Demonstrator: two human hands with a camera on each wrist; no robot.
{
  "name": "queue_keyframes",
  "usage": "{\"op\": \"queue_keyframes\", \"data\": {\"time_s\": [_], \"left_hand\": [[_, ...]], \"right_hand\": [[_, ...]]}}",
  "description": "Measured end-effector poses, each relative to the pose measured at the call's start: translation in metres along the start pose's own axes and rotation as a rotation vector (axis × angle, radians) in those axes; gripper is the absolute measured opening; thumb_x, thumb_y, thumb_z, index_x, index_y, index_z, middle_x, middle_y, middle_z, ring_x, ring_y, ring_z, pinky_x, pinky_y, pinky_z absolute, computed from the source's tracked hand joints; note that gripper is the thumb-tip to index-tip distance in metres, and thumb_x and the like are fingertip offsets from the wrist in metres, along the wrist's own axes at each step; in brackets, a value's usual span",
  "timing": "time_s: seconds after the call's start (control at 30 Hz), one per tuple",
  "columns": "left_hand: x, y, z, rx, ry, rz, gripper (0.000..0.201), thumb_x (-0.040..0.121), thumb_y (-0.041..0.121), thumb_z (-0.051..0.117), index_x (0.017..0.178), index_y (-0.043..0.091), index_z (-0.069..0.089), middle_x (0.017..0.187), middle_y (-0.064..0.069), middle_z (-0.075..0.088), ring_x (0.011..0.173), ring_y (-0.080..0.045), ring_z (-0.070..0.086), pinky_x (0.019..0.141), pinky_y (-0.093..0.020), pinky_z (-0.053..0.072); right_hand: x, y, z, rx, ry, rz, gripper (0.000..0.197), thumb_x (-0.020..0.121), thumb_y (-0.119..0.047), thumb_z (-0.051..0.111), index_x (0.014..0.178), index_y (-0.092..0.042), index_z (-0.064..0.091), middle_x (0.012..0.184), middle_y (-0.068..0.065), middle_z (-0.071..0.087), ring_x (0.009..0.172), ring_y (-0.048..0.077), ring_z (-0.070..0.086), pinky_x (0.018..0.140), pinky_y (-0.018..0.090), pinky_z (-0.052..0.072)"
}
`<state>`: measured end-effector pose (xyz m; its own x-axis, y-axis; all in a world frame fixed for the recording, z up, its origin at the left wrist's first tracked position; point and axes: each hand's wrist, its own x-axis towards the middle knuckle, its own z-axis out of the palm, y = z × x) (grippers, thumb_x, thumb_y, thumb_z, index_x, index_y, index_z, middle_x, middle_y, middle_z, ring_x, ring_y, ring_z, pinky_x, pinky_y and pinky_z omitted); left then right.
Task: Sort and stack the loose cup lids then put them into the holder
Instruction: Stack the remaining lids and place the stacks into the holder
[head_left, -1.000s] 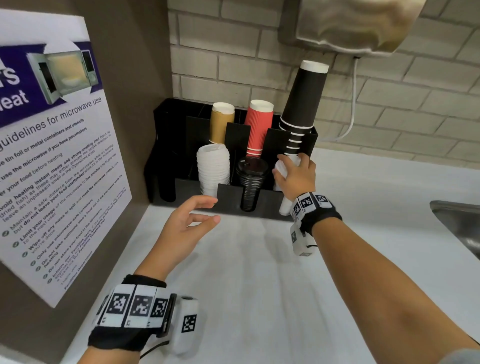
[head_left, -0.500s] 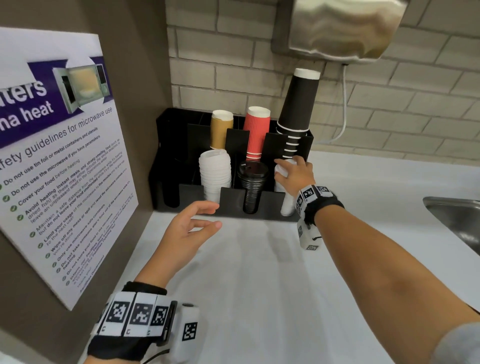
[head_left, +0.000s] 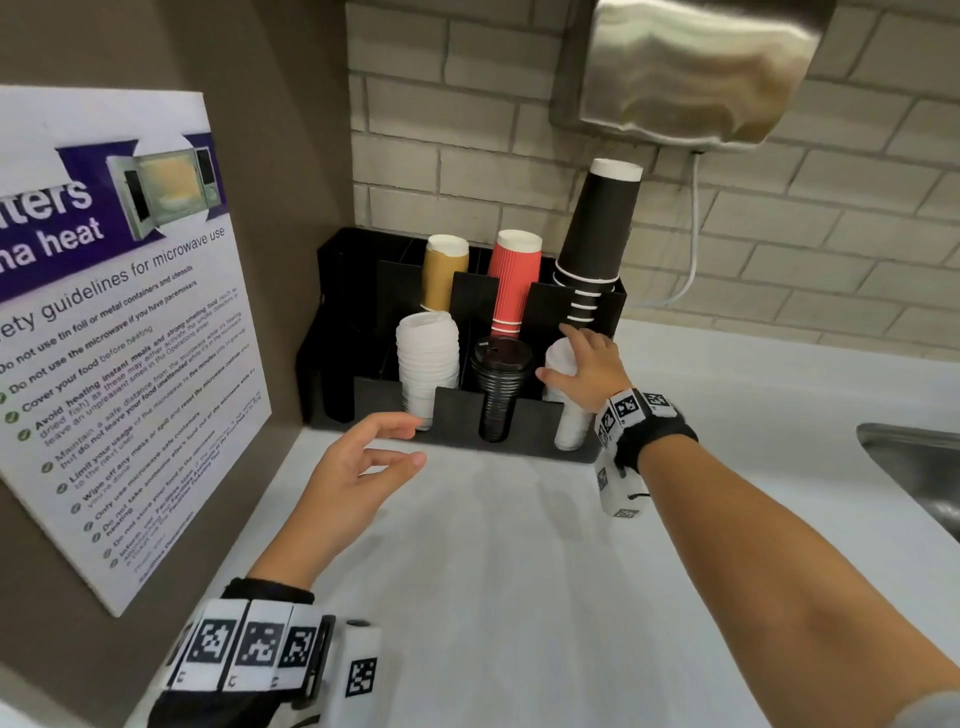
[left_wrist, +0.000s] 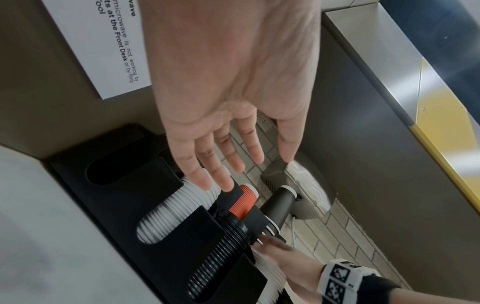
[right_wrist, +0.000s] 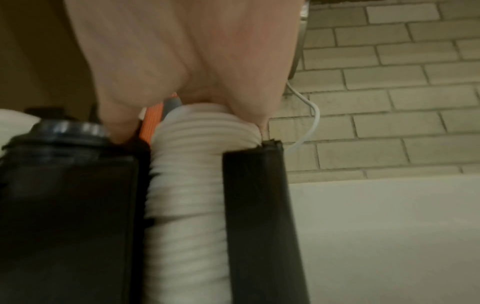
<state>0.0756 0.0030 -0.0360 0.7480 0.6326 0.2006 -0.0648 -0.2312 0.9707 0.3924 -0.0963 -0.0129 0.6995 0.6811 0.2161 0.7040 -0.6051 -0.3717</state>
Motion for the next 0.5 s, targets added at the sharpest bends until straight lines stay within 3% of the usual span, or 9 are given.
{"op": "queue_keyframes", "data": {"time_s": [0.13,0.3,0.37,0.43,0.5], "left_hand": [[0.003,0.0,0.006,0.008,-0.012,-0.011,0.026,0.089,0.017,0.069,0.109,0.034,0.065,0.114,0.013,0.065,0.085,-0.001,0.065,0.079,-0.019,0.046],[0.006,-0.002,0.009,-0.003,-0.01,-0.015,0.027,0.089,0.015,0.069,0.108,0.035,0.066,0.113,0.014,0.066,0.086,-0.002,0.066,0.084,-0.025,0.047],[0.007,-0.003,0.009,-0.001,-0.009,-0.013,0.027,0.09,0.016,0.069,0.108,0.035,0.066,0.113,0.013,0.066,0.086,-0.003,0.066,0.088,-0.028,0.048],[0.007,-0.003,0.011,-0.001,-0.014,-0.012,0.028,0.09,0.016,0.069,0.106,0.038,0.067,0.113,0.013,0.066,0.087,-0.004,0.066,0.09,-0.031,0.049],[0.008,-0.004,0.013,-0.005,-0.022,-0.011,0.03,0.09,0.016,0.069,0.103,0.043,0.067,0.112,0.015,0.066,0.087,-0.004,0.066,0.09,-0.032,0.049]], "right_hand": [[-0.006,0.008,-0.026,0.254,0.092,0.041,0.089,0.077,-0.034,0.078,0.149,-0.018,0.029,0.152,0.011,0.027,0.141,0.029,0.022,0.116,0.041,0.021],[-0.026,0.031,-0.036,0.403,0.095,0.179,0.077,0.079,-0.026,0.077,0.145,-0.02,0.037,0.138,0.014,0.042,0.127,0.03,0.044,0.103,0.039,0.039],[-0.032,0.031,-0.03,0.415,0.076,0.087,0.079,0.081,-0.026,0.076,0.147,-0.028,0.032,0.142,0.011,0.039,0.129,0.028,0.039,0.108,0.042,0.036],[-0.032,0.028,-0.025,0.267,0.033,0.017,0.077,0.083,-0.032,0.072,0.147,-0.033,0.031,0.15,0.01,0.029,0.136,0.03,0.028,0.114,0.045,0.027],[-0.03,0.027,-0.023,0.161,0.014,0.028,0.069,0.086,-0.035,0.069,0.146,-0.03,0.036,0.154,0.009,0.022,0.139,0.032,0.023,0.115,0.041,0.023]]}}
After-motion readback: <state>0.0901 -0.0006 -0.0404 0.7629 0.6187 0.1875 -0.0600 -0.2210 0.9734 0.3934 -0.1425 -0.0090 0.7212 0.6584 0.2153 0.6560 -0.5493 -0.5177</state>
